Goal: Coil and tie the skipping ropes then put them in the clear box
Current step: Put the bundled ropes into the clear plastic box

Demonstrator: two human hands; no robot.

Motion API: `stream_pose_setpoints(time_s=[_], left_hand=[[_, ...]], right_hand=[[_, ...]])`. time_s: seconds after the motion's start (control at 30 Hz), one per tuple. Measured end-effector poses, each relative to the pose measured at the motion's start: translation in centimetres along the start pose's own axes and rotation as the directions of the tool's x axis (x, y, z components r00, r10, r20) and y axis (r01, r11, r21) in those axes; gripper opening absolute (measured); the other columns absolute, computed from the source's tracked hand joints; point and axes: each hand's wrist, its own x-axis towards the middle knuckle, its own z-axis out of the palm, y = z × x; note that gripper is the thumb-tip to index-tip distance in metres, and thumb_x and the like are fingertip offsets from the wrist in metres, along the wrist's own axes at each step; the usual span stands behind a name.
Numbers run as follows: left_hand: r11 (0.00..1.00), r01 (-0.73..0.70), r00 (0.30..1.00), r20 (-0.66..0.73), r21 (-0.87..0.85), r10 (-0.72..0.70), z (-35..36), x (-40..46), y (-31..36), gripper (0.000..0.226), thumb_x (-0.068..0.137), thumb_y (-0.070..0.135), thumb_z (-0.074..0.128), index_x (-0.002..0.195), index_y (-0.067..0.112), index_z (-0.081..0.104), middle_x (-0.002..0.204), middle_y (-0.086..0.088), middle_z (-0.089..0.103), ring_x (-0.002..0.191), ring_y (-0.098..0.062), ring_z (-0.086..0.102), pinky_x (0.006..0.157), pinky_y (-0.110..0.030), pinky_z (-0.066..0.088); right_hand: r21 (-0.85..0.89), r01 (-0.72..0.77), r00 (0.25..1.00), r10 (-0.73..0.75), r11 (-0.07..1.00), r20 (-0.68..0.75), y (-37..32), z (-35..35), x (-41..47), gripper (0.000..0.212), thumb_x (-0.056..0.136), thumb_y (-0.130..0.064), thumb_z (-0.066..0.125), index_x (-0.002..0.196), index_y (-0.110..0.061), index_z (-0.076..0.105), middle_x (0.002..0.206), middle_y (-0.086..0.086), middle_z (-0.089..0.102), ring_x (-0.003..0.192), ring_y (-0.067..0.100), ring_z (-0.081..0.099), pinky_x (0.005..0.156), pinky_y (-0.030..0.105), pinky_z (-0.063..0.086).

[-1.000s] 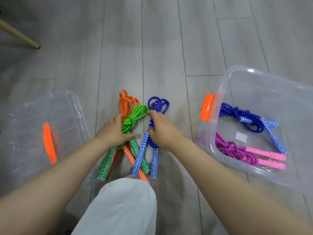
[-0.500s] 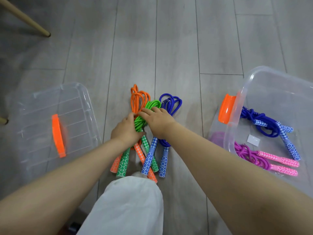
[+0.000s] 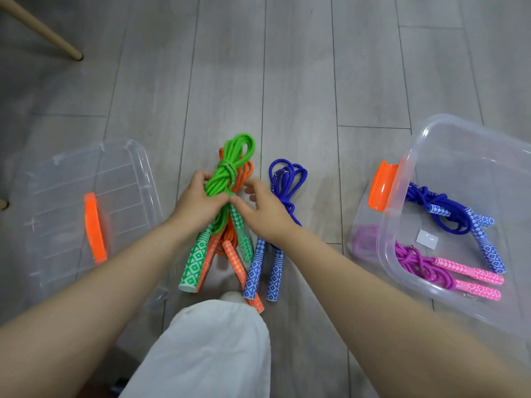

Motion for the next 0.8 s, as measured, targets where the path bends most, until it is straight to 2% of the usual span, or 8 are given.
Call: stream_pose_setpoints(time_s=[0.1,0.27,0.37,0.43,0.53,0.6,0.7,0.8], left_hand=[[0.937,0.058,0.998,0.028,-0.345,-0.051,-0.4,0.1,2.2,0.036,0.086,0.008,0.066,0.117,0.017,0.049,0.103,-0.004,0.064,0.081,-0.010,0.064,0.068,-0.024,0.050],[0.693,0.147,0.988,0.140,-0.706,-0.067,0.2,-0.7,5.6,0.033,0.091,0.006,0.060,0.121,0.010,0.046,0.093,-0.010,0.066,0.074,-0.019,0.069,0.064,-0.033,0.059],[0.656,0.150,0.987,0.147,-0.739,-0.060,1.5,-1.6,7.9,0.030,0.093,0.012,0.059,0.121,0.010,0.047,0.087,-0.009,0.064,0.069,-0.018,0.067,0.059,-0.032,0.058],[0.635,0.160,0.984,0.169,-0.755,-0.047,2.3,-1.8,9.2,0.032,0.094,0.016,0.057,0.124,0.008,0.048,0.088,-0.010,0.063,0.071,-0.019,0.067,0.063,-0.031,0.057],[0.627,0.178,0.972,0.237,-0.759,0.010,3.1,-2.5,11.1,0.063,0.079,0.024,0.058,0.136,0.002,0.044,0.107,-0.019,0.057,0.096,-0.029,0.061,0.083,-0.040,0.053],[0.641,0.163,0.957,0.278,-0.750,0.081,3.9,-3.2,12.6,0.067,0.075,0.023,0.053,0.137,-0.001,0.042,0.109,-0.020,0.056,0.099,-0.029,0.058,0.084,-0.040,0.052],[0.684,0.074,0.929,0.299,-0.725,0.216,4.3,-3.5,14.3,0.046,0.074,0.022,0.048,0.117,0.004,0.053,0.096,-0.010,0.063,0.089,-0.019,0.061,0.084,-0.037,0.049],[0.809,-0.110,0.947,0.186,-0.578,0.262,5.4,-3.8,16.3,0.019,0.071,0.027,0.053,0.087,0.022,0.060,0.088,0.005,0.067,0.082,-0.007,0.062,0.079,-0.028,0.046]], right_hand=[[0.218,-0.097,0.991,0.074,0.971,0.112,-1.2,-0.1,-0.9,0.068,0.082,-0.061,0.063,0.133,-0.017,0.049,0.121,-0.006,0.064,0.112,0.006,0.060,0.103,0.038,0.048],[0.429,-0.051,0.986,-0.021,0.902,0.162,-2.0,-3.2,-1.9,0.046,0.086,-0.018,0.074,0.123,-0.025,0.046,0.104,-0.017,0.061,0.090,-0.010,0.061,0.087,0.017,0.049],[0.441,-0.026,0.983,-0.058,0.897,0.174,-2.4,-4.8,-2.9,0.056,0.083,-0.006,0.076,0.123,-0.021,0.040,0.112,-0.006,0.063,0.091,-0.011,0.062,0.080,0.008,0.049],[0.470,-0.044,0.984,-0.043,0.881,0.171,-2.9,-6.1,-3.7,0.057,0.082,-0.005,0.076,0.126,-0.014,0.041,0.120,0.007,0.063,0.101,0.008,0.065,0.084,0.017,0.053],[0.482,-0.057,0.983,-0.035,0.875,0.180,-3.6,-8.9,-4.9,0.035,0.081,-0.004,0.074,0.104,-0.019,0.053,0.096,0.010,0.063,0.084,0.020,0.061,0.075,0.037,0.052],[0.497,-0.056,0.983,-0.038,0.866,0.177,-3.8,-11.0,-6.0,0.025,0.075,-0.007,0.068,0.096,-0.014,0.057,0.084,0.009,0.058,0.077,0.020,0.056,0.070,0.036,0.048],[0.552,-0.083,0.980,-0.032,0.830,0.195,-3.6,-13.6,-7.8,0.017,0.080,0.003,0.057,0.091,-0.010,0.057,0.081,0.012,0.054,0.070,0.022,0.054,0.065,0.031,0.047],[0.523,-0.097,0.973,-0.031,0.847,0.230,-2.3,-17.3,-9.8,0.020,0.084,0.007,0.053,0.092,-0.011,0.056,0.080,0.009,0.056,0.063,0.019,0.057,0.057,0.025,0.050]])
